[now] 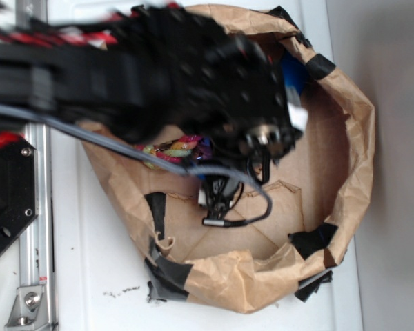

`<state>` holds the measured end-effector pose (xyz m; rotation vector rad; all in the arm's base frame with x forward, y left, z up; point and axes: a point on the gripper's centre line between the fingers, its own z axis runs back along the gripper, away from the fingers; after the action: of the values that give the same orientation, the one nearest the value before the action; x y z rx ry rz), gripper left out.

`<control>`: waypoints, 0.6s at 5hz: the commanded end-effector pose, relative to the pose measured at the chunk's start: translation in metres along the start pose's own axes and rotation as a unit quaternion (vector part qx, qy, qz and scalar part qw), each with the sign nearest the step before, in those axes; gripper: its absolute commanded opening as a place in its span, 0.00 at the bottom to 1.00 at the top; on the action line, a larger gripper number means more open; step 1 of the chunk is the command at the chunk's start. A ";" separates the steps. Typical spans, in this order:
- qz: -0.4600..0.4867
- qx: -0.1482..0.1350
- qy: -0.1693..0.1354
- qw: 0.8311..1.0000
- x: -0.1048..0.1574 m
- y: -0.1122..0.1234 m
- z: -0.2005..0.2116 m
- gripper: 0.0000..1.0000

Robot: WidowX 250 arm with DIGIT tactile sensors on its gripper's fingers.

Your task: Grab the wood chip.

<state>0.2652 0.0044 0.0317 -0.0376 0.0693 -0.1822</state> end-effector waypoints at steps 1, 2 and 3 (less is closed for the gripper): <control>-0.005 0.019 -0.021 1.000 0.017 -0.013 -0.004 0.00; 0.001 0.019 -0.025 1.000 0.014 -0.011 -0.001 0.00; 0.002 0.019 -0.037 0.999 0.011 -0.010 0.012 0.00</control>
<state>0.2695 -0.0032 0.0300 -0.0138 0.0497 -0.1717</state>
